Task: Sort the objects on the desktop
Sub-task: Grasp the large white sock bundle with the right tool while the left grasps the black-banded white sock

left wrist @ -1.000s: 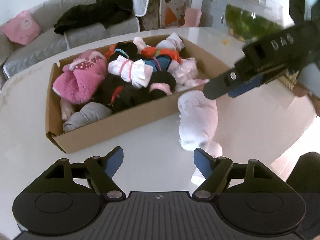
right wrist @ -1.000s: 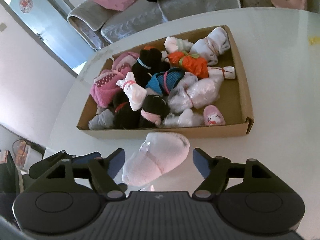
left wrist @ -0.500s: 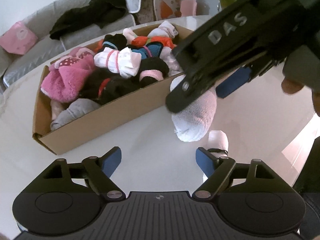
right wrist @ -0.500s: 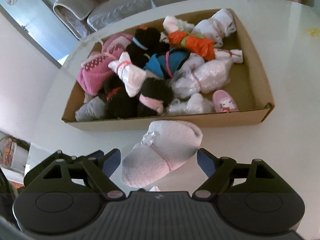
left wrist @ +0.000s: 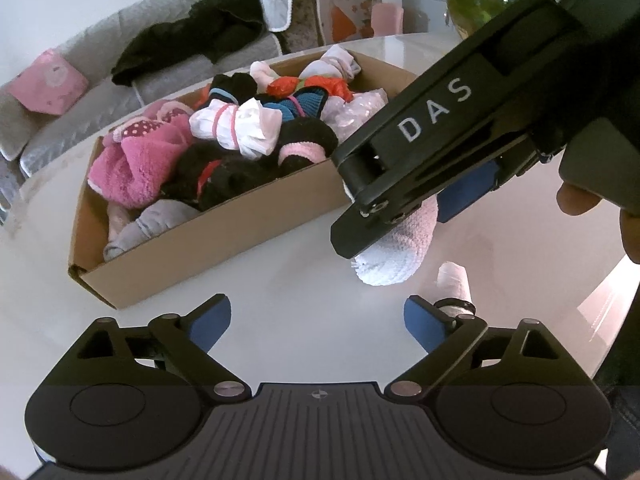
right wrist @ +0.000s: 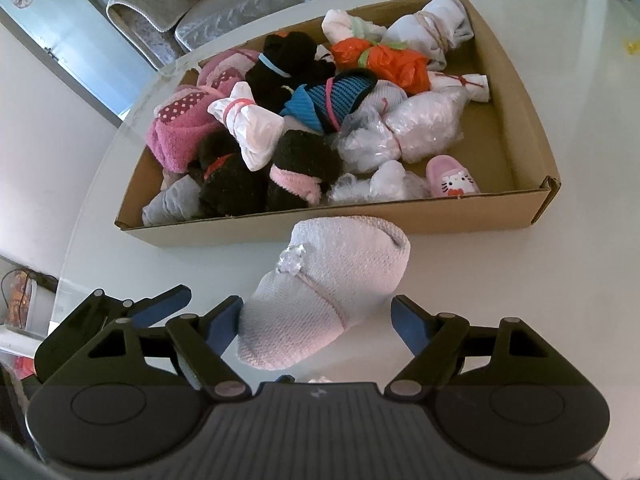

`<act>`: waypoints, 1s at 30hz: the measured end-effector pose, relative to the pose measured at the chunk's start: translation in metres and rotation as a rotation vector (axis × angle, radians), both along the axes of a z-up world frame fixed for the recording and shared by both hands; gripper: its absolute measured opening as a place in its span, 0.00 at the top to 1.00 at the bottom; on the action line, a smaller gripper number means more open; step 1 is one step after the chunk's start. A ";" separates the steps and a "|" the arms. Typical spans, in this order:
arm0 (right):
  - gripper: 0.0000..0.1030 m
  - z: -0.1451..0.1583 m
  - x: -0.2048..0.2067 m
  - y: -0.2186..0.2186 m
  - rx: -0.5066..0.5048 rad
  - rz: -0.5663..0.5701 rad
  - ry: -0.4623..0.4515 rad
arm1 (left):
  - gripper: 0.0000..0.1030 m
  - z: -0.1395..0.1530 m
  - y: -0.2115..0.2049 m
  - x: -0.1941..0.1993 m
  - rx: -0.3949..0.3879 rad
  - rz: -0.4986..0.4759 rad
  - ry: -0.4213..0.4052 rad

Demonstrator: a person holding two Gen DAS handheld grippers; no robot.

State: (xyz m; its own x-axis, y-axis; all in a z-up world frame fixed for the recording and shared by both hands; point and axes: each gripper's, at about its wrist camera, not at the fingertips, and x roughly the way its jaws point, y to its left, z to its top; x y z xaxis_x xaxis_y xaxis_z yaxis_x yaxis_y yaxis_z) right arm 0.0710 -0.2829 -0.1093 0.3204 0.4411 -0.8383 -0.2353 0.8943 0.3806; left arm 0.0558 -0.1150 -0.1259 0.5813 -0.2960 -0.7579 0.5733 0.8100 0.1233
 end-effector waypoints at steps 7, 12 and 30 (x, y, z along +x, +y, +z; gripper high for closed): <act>0.25 -0.001 0.000 -0.002 0.004 0.001 -0.004 | 0.07 0.013 0.015 -0.012 -0.064 -0.002 0.014; 0.25 -0.007 0.003 -0.003 0.003 0.007 0.000 | 0.06 0.027 0.019 -0.019 -0.162 -0.048 0.092; 0.53 -0.008 0.020 0.012 -0.007 0.053 -0.026 | 0.70 0.006 -0.015 -0.028 -0.124 -0.074 0.121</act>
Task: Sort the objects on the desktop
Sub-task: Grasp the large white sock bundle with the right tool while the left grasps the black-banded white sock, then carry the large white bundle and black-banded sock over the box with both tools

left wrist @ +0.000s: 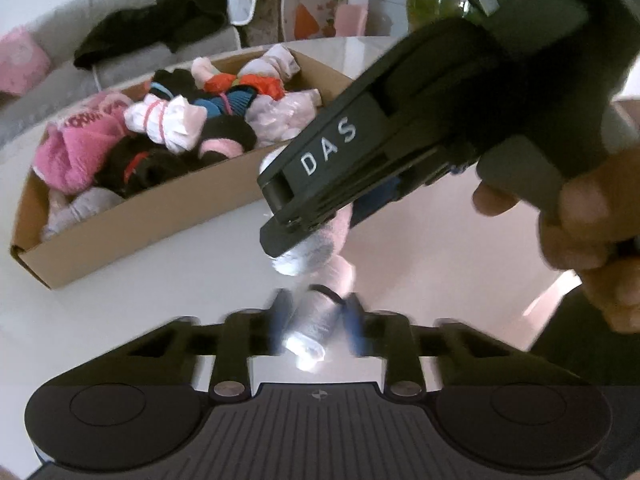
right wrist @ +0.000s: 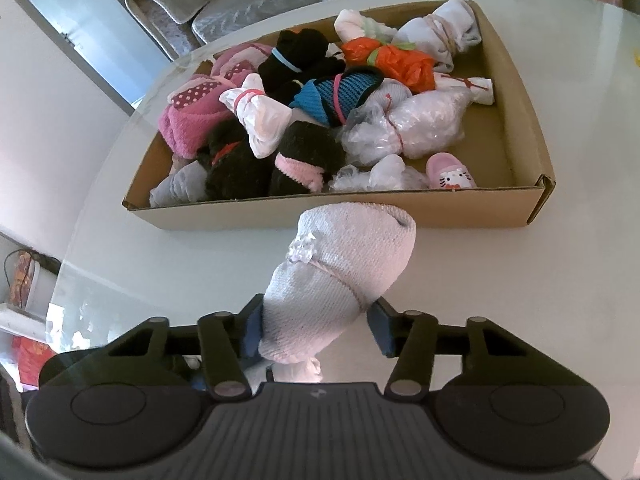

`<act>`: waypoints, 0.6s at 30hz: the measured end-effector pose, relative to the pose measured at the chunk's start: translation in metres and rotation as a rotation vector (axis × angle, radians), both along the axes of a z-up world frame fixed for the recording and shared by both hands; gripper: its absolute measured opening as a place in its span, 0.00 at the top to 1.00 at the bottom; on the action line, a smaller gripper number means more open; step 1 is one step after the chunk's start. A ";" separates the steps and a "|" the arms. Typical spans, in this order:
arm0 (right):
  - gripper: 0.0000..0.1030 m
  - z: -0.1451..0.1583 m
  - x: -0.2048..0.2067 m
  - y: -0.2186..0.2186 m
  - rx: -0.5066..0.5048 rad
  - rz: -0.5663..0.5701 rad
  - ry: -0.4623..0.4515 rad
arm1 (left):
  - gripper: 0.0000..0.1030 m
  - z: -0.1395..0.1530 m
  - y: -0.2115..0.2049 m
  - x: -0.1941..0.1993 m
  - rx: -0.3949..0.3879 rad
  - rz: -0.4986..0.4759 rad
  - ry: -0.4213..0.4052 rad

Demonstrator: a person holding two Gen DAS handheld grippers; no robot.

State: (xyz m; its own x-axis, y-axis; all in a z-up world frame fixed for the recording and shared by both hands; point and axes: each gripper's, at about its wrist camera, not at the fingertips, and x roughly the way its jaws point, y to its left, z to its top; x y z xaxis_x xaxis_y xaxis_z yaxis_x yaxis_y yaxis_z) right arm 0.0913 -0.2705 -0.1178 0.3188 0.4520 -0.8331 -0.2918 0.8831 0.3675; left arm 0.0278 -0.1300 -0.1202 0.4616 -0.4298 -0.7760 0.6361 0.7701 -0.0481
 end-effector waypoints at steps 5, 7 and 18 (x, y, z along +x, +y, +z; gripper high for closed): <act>0.55 -0.002 0.002 -0.005 0.020 -0.002 -0.008 | 0.74 -0.001 -0.003 -0.007 -0.002 -0.007 0.000; 0.55 -0.002 0.002 -0.005 0.028 -0.004 -0.013 | 0.75 0.000 -0.001 -0.005 -0.016 0.014 0.011; 0.55 0.017 -0.016 -0.038 0.038 -0.026 -0.086 | 0.75 0.016 0.024 -0.006 -0.042 0.073 0.016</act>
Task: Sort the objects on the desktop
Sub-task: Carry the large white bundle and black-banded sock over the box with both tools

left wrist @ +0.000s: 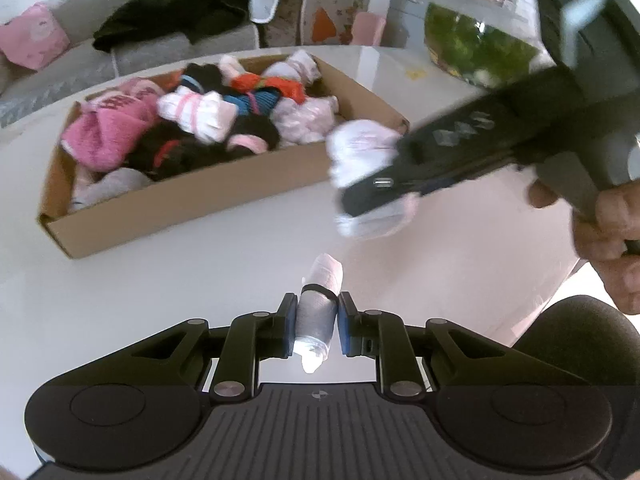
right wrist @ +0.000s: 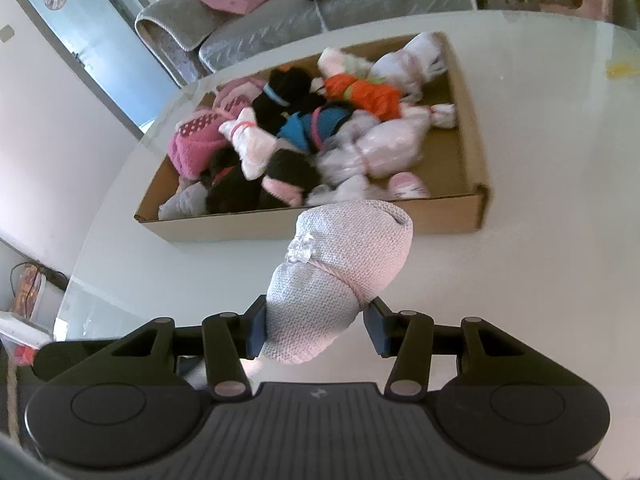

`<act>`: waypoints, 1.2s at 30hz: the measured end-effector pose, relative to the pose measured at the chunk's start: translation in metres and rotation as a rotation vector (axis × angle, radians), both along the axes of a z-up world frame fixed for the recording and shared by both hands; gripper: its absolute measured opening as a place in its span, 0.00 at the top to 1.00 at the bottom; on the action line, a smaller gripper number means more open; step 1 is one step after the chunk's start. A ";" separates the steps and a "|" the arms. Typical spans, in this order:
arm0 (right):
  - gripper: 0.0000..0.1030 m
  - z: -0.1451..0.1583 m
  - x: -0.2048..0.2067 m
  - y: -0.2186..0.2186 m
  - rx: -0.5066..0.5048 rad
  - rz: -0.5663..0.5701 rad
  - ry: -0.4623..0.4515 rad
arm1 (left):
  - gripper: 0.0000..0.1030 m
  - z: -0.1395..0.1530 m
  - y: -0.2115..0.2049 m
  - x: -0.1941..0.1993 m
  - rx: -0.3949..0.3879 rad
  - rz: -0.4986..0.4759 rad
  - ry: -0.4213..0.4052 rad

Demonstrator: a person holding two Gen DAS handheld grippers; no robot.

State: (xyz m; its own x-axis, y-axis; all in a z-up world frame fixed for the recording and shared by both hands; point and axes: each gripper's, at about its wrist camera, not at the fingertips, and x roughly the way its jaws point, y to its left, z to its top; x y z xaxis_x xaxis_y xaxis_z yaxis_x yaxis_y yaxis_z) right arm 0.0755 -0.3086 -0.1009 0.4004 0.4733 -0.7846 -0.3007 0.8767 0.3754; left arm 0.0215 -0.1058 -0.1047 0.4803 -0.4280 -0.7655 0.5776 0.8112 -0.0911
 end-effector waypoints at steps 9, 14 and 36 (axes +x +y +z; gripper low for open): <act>0.55 0.056 -0.027 -0.055 -0.023 -0.034 -0.086 | 0.75 0.046 0.040 0.024 -0.030 0.097 -0.051; 0.55 0.084 -0.022 -0.060 -0.014 -0.019 -0.147 | 0.74 0.086 0.058 0.051 -0.080 0.154 -0.088; 0.55 0.108 0.054 -0.019 -0.039 0.071 -0.188 | 0.74 0.141 0.025 0.173 -0.095 0.185 -0.092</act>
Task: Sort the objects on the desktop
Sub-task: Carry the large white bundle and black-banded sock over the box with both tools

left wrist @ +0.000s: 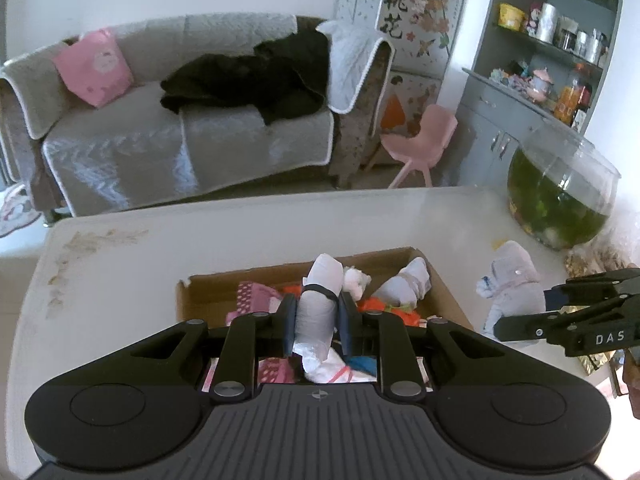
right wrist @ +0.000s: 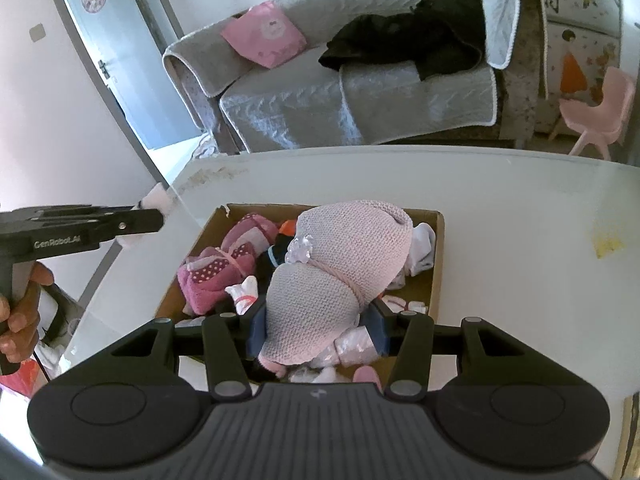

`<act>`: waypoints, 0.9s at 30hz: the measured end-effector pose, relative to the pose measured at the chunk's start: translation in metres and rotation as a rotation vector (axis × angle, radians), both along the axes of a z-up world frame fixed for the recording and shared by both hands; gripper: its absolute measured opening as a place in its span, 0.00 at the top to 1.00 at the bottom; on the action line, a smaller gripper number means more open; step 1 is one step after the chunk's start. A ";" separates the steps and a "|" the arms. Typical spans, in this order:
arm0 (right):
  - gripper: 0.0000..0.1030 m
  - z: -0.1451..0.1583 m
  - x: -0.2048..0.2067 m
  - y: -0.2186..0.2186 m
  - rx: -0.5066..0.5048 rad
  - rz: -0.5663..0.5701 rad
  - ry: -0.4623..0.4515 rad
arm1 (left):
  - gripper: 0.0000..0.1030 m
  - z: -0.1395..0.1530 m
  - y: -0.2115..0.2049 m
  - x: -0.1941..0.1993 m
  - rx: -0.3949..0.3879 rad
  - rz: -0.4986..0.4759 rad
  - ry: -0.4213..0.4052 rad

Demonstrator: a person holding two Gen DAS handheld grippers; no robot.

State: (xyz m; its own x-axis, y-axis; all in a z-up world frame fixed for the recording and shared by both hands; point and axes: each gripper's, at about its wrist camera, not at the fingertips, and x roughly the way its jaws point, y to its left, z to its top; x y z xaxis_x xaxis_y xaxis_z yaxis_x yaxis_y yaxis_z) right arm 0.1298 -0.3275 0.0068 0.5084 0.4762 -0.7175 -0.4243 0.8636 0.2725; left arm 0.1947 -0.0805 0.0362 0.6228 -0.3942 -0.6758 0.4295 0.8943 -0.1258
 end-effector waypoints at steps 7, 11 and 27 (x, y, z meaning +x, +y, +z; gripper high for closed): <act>0.55 -0.010 0.011 0.006 -0.034 0.021 0.031 | 0.74 -0.021 -0.025 0.021 0.006 -0.029 0.054; 0.55 -0.018 0.017 0.006 -0.044 0.031 0.056 | 0.74 -0.030 -0.037 0.026 0.008 -0.047 0.072; 0.55 -0.029 0.023 -0.006 -0.080 0.044 0.117 | 0.73 -0.057 -0.079 0.037 0.024 -0.089 0.120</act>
State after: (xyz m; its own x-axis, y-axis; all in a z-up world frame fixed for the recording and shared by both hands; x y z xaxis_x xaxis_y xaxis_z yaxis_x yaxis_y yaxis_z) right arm 0.1533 -0.3335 -0.0226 0.3988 0.4350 -0.8073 -0.4315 0.8658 0.2533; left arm 0.2315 -0.1593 -0.0209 0.5003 -0.4270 -0.7533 0.4901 0.8568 -0.1602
